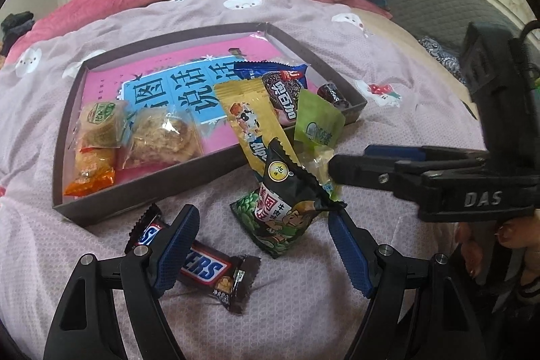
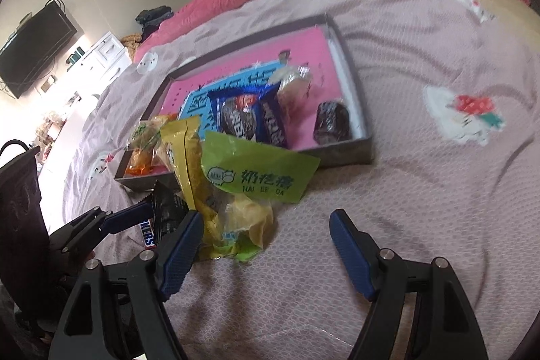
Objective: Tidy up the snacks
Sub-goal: 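Grasp the green pea-snack bag with the left tool while the right tool grasps the green milk-candy bag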
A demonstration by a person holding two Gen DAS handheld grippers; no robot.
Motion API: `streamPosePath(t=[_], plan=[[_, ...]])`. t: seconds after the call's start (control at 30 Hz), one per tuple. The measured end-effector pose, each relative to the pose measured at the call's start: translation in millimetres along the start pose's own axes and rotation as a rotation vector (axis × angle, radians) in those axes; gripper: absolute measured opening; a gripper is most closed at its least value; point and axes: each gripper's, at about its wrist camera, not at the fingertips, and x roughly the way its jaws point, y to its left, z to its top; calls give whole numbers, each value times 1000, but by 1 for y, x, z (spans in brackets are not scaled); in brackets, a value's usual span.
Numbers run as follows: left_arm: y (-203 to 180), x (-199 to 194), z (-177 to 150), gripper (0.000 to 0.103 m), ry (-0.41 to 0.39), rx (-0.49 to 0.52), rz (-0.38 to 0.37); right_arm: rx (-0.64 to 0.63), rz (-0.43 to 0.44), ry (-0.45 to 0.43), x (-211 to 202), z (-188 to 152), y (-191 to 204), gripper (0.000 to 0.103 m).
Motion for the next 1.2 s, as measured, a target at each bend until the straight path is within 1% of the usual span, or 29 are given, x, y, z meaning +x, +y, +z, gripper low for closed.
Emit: streamPosePath(t=[0.07,0.13,0.23,0.3,0.4,0.5,0.63,0.67,0.7,0.73,0.77,0.9,1.03,1.2], plan=[[1,1,1,76,-1,0,-8,7,7,15,6,1,0,70],[1,3,1,72,-1,1,-12,10,18,21,11,3,1,64],[3,4,1,71,1,2,-19,16,35,47,20,3,3,58],[4,6,1,71,3,-1,-24,15,28,59,26,3,5,58],[6,7,2,65,7,-8,-29,29,34,60,29,5,5,57],[7,10,2,64,11,-13,-30,30,30,61,34,6,5,54],[8,13,1,57,18,-13,-34,-19,-6,60,38,6,13,50],[7,14,1,56,20,-11,-32,-40,-19,58,38,5,16,48],[8,15,1,51,23,-13,-35,-50,-23,57,37,5,18,45],[8,15,0,49,26,-15,-36,-66,-28,58,37,5,20,40],[9,16,0,49,26,-19,-38,-79,-27,58,36,4,23,38],[14,15,0,45,27,-42,-58,-123,-39,40,28,0,28,33],[15,10,1,42,18,-47,-63,-135,-36,14,15,-4,26,33],[17,4,0,41,9,-62,-71,-139,-31,-48,-6,-3,25,33]])
